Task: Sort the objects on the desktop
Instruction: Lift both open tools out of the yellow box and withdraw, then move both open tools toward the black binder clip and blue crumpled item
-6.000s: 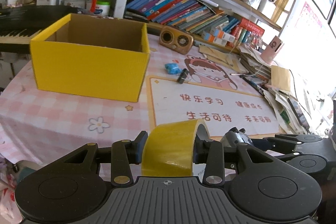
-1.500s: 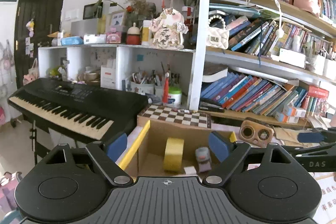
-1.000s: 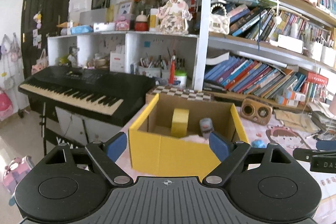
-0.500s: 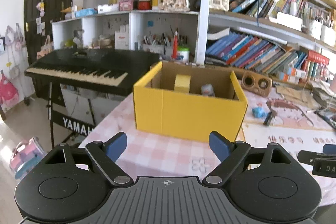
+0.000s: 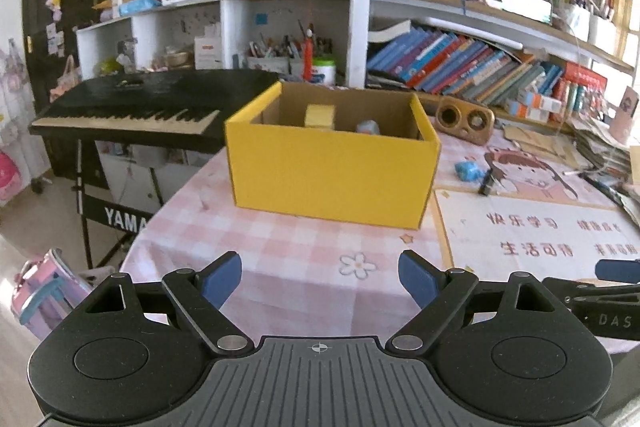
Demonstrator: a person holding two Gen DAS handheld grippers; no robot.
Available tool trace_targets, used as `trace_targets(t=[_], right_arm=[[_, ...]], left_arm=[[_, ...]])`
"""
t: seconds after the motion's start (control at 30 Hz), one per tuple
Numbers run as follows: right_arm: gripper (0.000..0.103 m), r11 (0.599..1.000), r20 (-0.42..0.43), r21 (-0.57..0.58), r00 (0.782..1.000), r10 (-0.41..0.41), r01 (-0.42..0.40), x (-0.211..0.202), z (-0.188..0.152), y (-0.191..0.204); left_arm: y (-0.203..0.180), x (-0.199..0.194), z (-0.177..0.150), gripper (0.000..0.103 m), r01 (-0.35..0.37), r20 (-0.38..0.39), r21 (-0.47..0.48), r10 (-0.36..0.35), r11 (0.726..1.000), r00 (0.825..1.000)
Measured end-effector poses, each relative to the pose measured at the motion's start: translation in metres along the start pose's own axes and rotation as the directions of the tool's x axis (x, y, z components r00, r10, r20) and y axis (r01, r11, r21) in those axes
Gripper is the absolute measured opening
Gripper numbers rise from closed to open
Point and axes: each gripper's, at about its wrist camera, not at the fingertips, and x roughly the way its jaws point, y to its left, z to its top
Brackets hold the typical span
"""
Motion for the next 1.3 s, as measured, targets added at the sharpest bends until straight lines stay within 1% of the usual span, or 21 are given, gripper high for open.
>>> trace_targets(t=[0.2,0.67,1.3], right_arm=[[0.079,1.000,-0.019,-0.022,1.000,0.011,-0.011,-0.005,-0.008,0.004],[0.080,0.999,-0.041,0.024,0.999,-0.032,0.033,-0.010,-0.016,-0.009],[0.081,0.994,-0.057,0.063,0.994,-0.091,0.095,-0.011,-0.016,-0.046]], left_arm=[[-0.009,0.003,-0.003,0.088,0.043,-0.026,0.034,-0.042,0.999,0.999],[-0.029,0.008,-0.004,0.088,0.117,-0.052,0.094,-0.113,0.989,0.992],[-0.072,0.026,0.003,0.088,0.199,-0.083,0.150,-0.188,0.968,0.979]])
